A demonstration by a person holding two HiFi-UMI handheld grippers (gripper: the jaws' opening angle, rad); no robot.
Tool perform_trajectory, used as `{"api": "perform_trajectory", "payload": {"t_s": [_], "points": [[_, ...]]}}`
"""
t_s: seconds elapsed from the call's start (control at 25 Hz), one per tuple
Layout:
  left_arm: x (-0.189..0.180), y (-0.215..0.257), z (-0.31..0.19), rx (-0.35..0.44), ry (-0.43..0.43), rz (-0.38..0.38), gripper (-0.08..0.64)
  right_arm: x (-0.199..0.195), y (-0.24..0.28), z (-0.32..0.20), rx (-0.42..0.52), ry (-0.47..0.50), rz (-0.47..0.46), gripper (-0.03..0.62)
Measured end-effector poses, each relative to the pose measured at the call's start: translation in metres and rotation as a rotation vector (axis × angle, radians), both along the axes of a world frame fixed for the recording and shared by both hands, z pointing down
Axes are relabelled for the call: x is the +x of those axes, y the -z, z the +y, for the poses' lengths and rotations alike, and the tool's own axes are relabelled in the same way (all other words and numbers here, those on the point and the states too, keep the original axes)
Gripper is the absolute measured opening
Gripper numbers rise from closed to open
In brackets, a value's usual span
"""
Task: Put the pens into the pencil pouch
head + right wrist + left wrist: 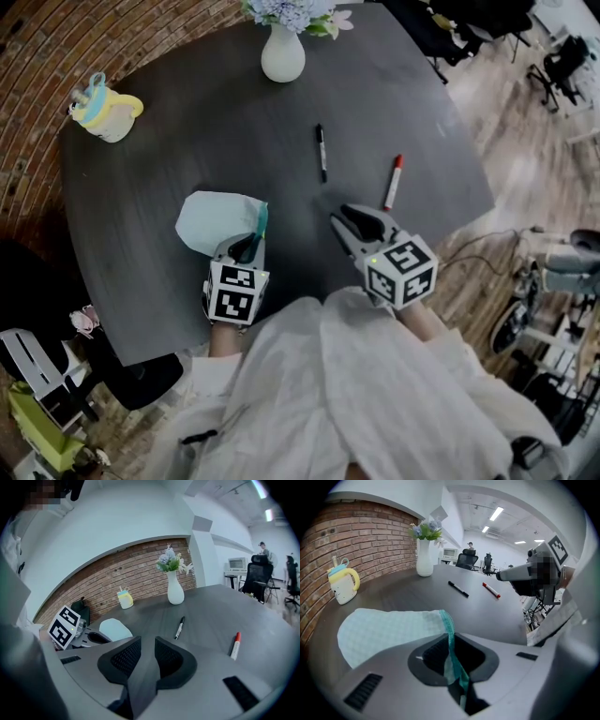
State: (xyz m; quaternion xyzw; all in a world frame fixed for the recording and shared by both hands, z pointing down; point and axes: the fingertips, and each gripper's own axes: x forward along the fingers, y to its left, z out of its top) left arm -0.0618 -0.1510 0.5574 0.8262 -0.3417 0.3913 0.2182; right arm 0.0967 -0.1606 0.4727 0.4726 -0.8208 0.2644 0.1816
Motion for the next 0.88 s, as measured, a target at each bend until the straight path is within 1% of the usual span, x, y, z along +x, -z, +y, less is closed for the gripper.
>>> {"api": "perform_trajectory", "payload": {"t_s": [0.12, 0.32, 0.52, 0.72, 0.88], "points": [[0.001, 0.01, -0.006, 0.0, 0.023, 0.022, 0.04, 0.016, -0.005, 0.0, -0.018, -0.026, -0.005, 0.078], [0.016, 0.033, -0.016, 0.037, 0.03, 0.079, 0.04, 0.038, -0.009, -0.008, -0.019, -0.054, -0.016, 0.078], [0.045, 0.048, -0.022, 0.056, 0.006, 0.15, 0.04, 0.066, -0.014, -0.019, -0.021, -0.104, -0.011, 0.078], [0.072, 0.061, -0.024, 0.062, -0.022, 0.201, 0.04, 0.105, -0.025, -0.032, -0.035, -0.156, 0.018, 0.078], [0.086, 0.068, -0.026, 0.061, -0.038, 0.227, 0.04, 0.135, -0.032, -0.046, -0.041, -0.207, 0.035, 0.078]]}}
